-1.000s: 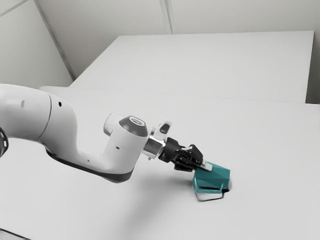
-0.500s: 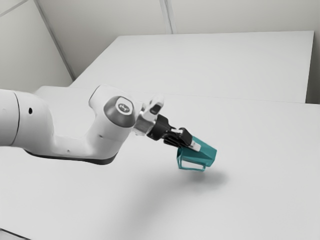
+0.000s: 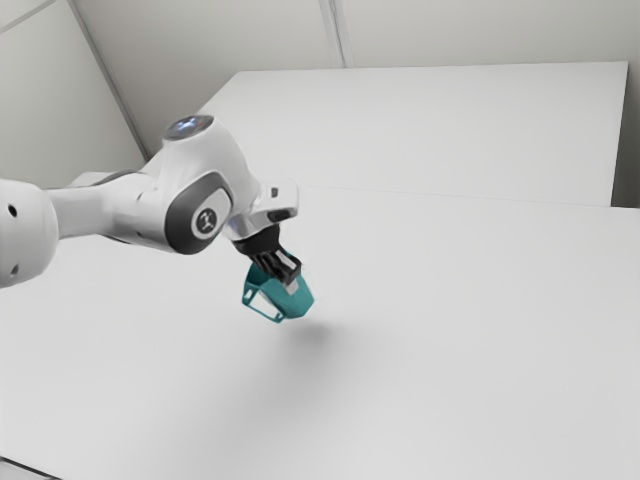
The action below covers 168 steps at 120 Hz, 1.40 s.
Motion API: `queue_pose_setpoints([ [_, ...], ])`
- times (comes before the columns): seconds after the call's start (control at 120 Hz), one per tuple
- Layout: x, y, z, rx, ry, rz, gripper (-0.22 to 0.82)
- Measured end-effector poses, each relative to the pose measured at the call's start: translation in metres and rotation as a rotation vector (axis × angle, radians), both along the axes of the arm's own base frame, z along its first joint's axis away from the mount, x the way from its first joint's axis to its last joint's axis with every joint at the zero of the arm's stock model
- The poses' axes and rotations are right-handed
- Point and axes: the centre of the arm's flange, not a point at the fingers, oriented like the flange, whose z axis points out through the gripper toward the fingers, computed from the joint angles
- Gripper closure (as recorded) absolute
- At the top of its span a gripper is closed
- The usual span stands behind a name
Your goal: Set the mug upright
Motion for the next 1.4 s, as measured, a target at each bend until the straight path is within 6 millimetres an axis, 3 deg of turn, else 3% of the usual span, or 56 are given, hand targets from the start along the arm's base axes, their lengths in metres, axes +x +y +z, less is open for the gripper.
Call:
queue_pose_setpoints([
  [0.25, 0.008, 0.032, -0.015, 0.133, 0.023, 0.102, 0.78],
  [0.425, 0.018, 0.044, -0.033, 0.152, 0.031, 0.158, 0.78],
  [0.892, 0.023, 0.052, -0.062, 0.174, 0.068, 0.244, 0.77],
  [0.967, 0.023, 0.055, -0.062, 0.171, 0.070, 0.259, 0.67],
  [1.125, 0.024, 0.061, -0.056, 0.169, 0.060, 0.288, 0.34],
  [1.25, 0.021, 0.060, -0.032, 0.183, 0.019, 0.301, 0.19],
  [1.4, 0.024, 0.053, 0.004, 0.187, -0.015, 0.315, 0.09],
])
